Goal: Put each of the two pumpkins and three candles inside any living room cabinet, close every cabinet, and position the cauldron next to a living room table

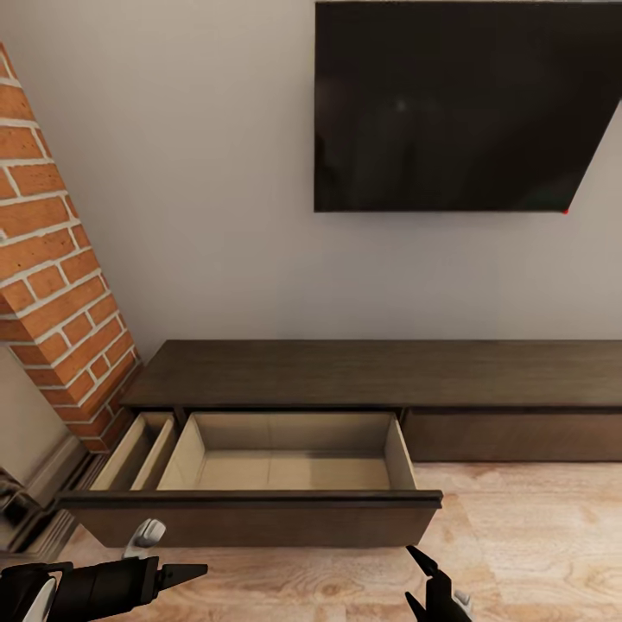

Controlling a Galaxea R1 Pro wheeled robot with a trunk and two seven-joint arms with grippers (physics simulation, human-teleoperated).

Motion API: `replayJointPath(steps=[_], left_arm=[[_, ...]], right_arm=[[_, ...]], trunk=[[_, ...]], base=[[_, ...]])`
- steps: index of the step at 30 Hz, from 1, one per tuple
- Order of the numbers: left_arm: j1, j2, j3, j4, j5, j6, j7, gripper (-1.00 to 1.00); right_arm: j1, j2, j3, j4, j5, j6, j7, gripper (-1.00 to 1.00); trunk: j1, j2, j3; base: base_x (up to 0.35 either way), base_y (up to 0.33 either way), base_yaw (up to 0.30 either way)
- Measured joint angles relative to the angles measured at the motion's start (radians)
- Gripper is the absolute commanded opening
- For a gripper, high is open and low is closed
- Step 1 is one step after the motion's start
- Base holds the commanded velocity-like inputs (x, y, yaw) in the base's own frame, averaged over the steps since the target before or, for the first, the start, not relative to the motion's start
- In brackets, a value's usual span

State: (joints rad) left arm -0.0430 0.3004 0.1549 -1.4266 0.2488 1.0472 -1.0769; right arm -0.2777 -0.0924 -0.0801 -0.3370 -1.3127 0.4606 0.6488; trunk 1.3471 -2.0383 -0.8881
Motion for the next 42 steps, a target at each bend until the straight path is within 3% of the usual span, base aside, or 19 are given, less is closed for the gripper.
replayJointPath(steps=[10,18,25,32,42], left_arm=[[0.000,0.000,-0.005,0.000,0.000,0.000,0.000,1.00],[0.000,0.000,-0.067,0.001,-0.005,0.000,0.004,1.00],[0.000,0.000,-0.073,0.030,-0.008,0.000,0.010,1.00],[0.000,0.000,-0.073,0.044,-0.006,0.000,0.011,1.00],[0.000,-0.014,-0.075,0.046,-0.008,0.000,0.011,1.00]], right_arm=[[0.000,-0.006,-0.003,0.004,-0.001,0.005,-0.039,1.00],[0.000,-0.033,-0.001,0.021,0.006,-0.005,-0.115,1.00],[0.000,-0.055,0.007,0.029,0.008,-0.018,-0.211,1.00],[0.000,-0.056,0.008,0.030,0.008,-0.112,-0.220,1.00],[0.000,-0.055,0.008,0.030,0.007,-0.129,-0.223,1.00]], trunk=[[-0.038,0.070,0.031],[-0.069,0.126,0.056],[-0.096,0.175,0.078],[-0.123,0.224,0.100],[-0.161,0.294,0.132]], base=[[0.000,0.000,0.000],[0.000,0.000,0.000],[0.000,0.000,0.000],[-0.122,0.000,0.000],[-0.076,0.000,0.000]])
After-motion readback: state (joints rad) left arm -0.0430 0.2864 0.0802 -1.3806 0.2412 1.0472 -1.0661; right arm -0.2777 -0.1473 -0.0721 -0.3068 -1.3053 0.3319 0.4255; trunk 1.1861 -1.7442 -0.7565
